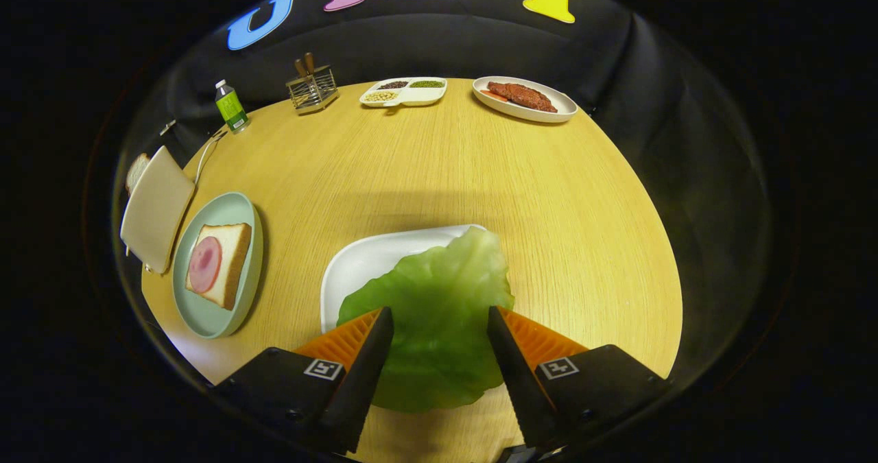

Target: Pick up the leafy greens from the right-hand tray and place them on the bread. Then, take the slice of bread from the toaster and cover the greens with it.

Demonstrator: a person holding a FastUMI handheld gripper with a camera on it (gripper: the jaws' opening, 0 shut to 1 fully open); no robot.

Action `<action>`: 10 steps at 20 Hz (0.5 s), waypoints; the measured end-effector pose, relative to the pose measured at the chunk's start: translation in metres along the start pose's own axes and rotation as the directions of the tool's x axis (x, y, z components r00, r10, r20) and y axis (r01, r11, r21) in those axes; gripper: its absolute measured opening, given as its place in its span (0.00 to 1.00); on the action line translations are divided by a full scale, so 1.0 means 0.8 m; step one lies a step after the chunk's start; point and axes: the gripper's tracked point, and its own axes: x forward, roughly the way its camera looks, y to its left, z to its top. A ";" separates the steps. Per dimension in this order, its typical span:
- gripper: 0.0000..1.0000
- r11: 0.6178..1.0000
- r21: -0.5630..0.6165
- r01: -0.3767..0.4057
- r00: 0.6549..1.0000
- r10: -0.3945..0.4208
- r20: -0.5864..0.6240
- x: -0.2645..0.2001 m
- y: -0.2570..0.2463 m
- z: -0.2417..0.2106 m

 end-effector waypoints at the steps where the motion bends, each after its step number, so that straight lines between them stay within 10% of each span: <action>1: 0.88 1.000 -0.006 -0.004 1.000 0.004 -0.002 0.001 0.001 -0.002; 10: 0.49 1.000 0.001 -0.031 0.999 0.031 0.025 0.005 0.008 -0.001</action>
